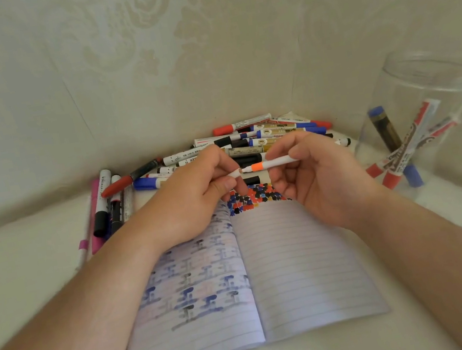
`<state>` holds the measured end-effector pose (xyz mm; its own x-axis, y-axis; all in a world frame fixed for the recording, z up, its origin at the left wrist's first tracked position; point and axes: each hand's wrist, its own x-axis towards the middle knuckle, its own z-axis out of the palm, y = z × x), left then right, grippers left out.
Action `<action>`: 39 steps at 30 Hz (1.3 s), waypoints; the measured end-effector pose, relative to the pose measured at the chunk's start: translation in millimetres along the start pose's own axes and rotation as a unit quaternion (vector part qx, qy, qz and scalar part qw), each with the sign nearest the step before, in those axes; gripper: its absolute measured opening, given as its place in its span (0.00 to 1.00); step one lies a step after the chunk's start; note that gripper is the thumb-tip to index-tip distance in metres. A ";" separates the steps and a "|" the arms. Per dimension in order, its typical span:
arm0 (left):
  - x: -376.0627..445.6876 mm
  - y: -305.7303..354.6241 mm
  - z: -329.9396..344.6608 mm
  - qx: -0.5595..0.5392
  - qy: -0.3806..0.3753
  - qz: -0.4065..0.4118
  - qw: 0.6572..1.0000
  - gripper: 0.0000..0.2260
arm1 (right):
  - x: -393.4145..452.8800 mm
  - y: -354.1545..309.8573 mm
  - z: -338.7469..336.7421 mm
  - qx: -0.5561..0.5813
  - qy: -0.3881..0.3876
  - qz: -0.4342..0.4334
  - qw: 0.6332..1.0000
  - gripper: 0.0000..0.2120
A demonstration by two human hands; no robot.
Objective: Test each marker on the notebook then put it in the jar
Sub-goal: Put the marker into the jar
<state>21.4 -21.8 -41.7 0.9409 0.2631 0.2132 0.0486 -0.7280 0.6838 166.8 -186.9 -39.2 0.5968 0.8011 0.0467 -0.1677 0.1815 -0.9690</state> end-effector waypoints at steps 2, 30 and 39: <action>0.6 0.0 -0.6 0.000 -0.001 -0.002 1.000 0.07 | -0.5 0.3 0.4 -0.008 0.003 0.001 1.000 0.12; 8.5 -27.1 -19.0 0.119 0.132 0.038 0.983 0.14 | -33.9 -28.0 25.0 -0.262 0.140 -0.294 0.909 0.05; 11.8 -42.9 -7.0 0.235 0.108 0.033 0.965 0.06 | -86.4 -162.0 -67.9 -0.463 0.377 -0.359 0.718 0.19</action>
<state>28.0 17.0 -63.6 0.8581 0.2955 0.4198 0.1861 -0.9412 0.2821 195.6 -324.2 97.3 0.5821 0.0911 0.8080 0.7802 -0.3426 -0.5234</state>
